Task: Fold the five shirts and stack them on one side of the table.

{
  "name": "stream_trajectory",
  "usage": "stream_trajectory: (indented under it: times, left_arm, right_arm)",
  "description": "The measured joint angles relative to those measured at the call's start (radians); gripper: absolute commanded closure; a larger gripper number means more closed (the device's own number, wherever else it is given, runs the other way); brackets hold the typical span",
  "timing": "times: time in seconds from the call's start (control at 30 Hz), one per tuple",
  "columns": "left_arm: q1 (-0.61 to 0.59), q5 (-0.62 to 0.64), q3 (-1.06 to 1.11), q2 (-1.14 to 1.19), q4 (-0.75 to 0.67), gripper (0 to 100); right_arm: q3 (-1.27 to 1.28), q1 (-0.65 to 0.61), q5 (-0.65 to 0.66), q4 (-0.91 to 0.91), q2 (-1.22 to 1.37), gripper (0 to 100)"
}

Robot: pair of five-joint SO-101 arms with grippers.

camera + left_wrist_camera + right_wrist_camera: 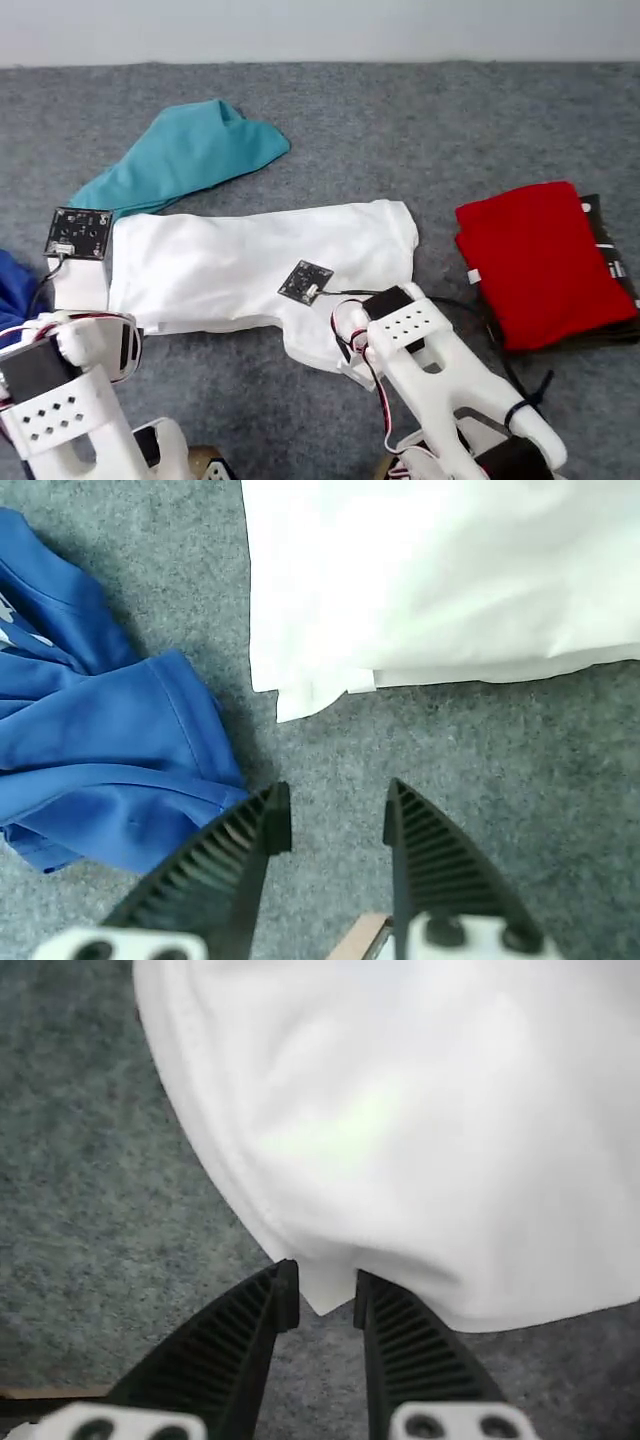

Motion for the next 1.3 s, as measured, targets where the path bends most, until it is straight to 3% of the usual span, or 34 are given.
stream_trajectory:
  times: [0.27, 0.47, 0.63, 0.93, 1.3]
  left_arm:
    - [0.000, -0.002, 0.002, 0.000, 0.000, 84]
    - [0.000, -0.002, 0.002, 0.000, 0.000, 84]
    - [0.000, -0.002, 0.002, 0.000, 0.000, 84]
    - [0.000, -0.002, 0.002, 0.000, 0.000, 84]
    - [0.000, -0.002, 0.002, 0.000, 0.000, 84]
  right_arm:
    - [0.000, 0.008, 0.028, 0.043, 0.000, 89.8]
    - [0.000, 0.124, 0.032, 0.052, 0.000, 89.8]
    - [0.000, 0.141, 0.074, 0.115, -0.005, 89.8]
    - [0.072, 0.138, 0.126, 0.181, -0.172, 89.8]
    - [0.161, 0.000, 0.114, 0.087, -0.230, 89.8]
